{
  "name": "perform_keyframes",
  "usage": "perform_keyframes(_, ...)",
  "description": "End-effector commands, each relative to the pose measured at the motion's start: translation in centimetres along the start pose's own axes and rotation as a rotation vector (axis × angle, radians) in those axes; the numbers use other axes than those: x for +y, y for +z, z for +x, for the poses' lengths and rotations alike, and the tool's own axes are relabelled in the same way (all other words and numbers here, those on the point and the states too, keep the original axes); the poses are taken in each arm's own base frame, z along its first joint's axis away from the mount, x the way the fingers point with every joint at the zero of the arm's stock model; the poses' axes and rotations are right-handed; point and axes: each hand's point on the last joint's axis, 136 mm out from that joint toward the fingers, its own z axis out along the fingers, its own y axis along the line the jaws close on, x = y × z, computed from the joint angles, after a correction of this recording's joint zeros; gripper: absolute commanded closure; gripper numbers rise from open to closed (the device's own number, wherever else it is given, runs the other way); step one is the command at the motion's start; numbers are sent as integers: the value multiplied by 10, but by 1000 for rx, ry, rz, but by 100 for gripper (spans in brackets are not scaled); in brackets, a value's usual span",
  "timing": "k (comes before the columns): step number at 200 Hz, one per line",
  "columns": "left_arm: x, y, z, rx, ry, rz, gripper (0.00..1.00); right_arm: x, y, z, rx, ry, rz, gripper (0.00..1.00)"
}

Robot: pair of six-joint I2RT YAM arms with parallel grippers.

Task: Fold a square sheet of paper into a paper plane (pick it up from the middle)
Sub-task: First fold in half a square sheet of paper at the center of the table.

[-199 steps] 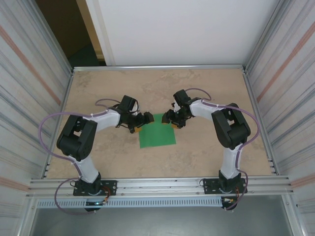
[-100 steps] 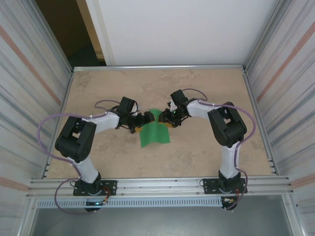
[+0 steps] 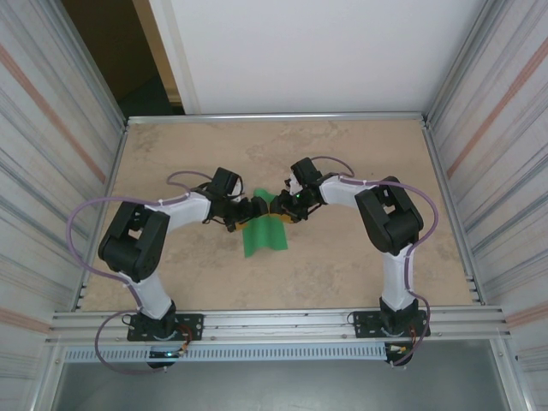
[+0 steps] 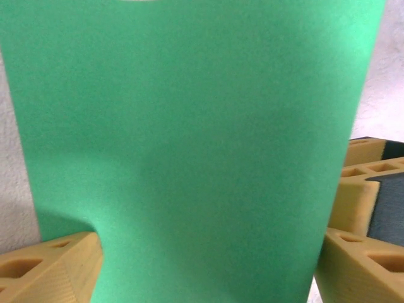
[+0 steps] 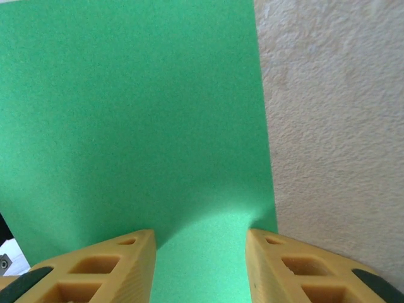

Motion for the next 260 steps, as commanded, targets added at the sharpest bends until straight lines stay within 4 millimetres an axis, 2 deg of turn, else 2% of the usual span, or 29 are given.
perform_keyframes(1,35,9,24,86,-13,-155,16,-20,17,14,52,62,47,59)
perform_keyframes(83,52,13,29,110,-16,-240,33,-22,7,8,24,87,8,60)
perform_keyframes(119,55,9,28,104,2,-267,44,-14,-13,-3,-30,86,-40,59)
perform_keyframes(149,46,2,19,70,43,-240,55,-7,-36,-14,-96,80,-81,58)
perform_keyframes(172,28,-10,8,26,88,-167,64,-5,-54,-21,-145,77,-105,58)
perform_keyframes(201,-10,-34,-7,-44,155,-6,69,-5,-78,-29,-203,69,-142,55)
perform_keyframes(229,-60,-71,-21,-106,192,224,71,10,-106,-33,-237,19,-252,42)
perform_keyframes(260,-112,-118,-31,-159,242,444,71,34,-135,-35,-255,-40,-361,25)
